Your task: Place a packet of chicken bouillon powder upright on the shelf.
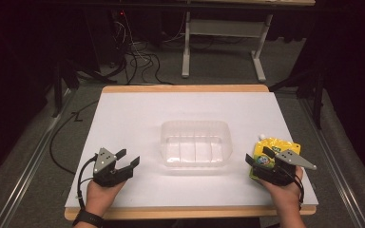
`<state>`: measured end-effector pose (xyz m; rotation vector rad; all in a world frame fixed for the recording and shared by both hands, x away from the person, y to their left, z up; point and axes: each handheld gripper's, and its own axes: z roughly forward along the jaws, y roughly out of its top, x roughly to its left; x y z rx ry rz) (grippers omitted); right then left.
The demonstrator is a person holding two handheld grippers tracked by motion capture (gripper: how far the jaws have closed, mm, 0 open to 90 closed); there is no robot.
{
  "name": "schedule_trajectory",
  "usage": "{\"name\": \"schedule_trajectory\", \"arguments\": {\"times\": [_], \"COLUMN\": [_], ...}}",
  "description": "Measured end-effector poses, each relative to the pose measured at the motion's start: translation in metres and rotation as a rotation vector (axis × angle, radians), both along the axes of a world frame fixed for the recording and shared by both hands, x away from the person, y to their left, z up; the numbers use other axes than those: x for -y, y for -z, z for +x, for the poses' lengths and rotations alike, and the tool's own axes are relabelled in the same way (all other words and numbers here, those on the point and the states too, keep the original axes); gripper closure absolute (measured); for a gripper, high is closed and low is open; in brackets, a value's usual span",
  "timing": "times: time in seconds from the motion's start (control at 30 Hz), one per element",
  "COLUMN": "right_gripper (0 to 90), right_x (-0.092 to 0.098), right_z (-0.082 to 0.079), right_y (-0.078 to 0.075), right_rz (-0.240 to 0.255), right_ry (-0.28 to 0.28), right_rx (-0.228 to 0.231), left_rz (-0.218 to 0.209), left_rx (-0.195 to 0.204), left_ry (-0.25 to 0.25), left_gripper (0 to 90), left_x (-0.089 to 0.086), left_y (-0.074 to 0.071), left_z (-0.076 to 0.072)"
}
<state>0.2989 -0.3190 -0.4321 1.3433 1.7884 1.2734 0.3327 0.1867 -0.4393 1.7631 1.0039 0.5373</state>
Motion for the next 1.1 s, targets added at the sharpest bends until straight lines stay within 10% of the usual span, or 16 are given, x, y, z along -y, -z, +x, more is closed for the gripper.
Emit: {"name": "schedule_trajectory", "arguments": {"times": [0.47, 0.77, 1.1], "right_gripper": [23.7, 26.2, 33.9], "right_x": [-0.002, 0.007, 0.043], "right_z": [0.000, -0.002, -0.012], "right_y": [0.002, 0.003, 0.005], "right_rz": [-0.011, -0.021, -0.020], "right_ry": [0.001, 0.036, 0.137], "right_rx": [-0.011, -0.022, -0.054], "left_rz": [0.018, 0.120, 0.124], "left_rx": [0.002, -0.050, -0.094], "left_ry": [0.018, -0.019, 0.003], "left_gripper": [43.2, 90.0, 90.0], "left_x": [0.006, 0.042, 0.082], "left_y": [0.001, 0.012, 0.029], "left_z": [0.001, 0.024, 0.049]}}
